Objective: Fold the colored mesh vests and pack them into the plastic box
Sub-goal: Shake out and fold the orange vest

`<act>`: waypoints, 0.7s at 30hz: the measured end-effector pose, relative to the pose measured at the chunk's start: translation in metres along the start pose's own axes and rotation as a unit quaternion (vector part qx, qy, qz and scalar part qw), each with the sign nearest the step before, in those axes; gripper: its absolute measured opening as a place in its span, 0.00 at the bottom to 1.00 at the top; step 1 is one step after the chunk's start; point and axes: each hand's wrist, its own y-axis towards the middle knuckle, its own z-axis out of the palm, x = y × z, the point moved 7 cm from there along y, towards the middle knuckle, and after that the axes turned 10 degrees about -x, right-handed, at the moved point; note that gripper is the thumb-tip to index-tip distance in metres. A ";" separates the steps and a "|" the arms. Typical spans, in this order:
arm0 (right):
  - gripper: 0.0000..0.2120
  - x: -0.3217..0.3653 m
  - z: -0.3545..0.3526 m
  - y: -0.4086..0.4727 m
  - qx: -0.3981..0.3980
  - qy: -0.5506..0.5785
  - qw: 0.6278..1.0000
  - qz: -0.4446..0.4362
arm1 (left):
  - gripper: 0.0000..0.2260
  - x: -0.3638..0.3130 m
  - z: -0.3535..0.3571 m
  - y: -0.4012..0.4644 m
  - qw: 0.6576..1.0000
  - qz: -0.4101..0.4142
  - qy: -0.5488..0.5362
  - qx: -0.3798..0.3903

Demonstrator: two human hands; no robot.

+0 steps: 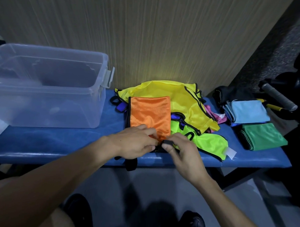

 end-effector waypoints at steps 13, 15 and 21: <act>0.16 -0.023 0.022 0.025 -0.032 -0.058 0.982 0.178 | 0.09 0.024 -0.059 -0.039 0.972 -0.067 -0.137 -0.181; 0.16 -0.013 0.020 0.028 -0.031 -0.106 0.985 0.136 | 0.07 0.029 -0.069 -0.060 0.970 -0.104 -0.120 -0.185; 0.05 0.008 0.030 0.027 -0.003 -0.220 0.975 0.030 | 0.24 0.014 -0.037 -0.101 0.977 -0.193 0.031 -0.081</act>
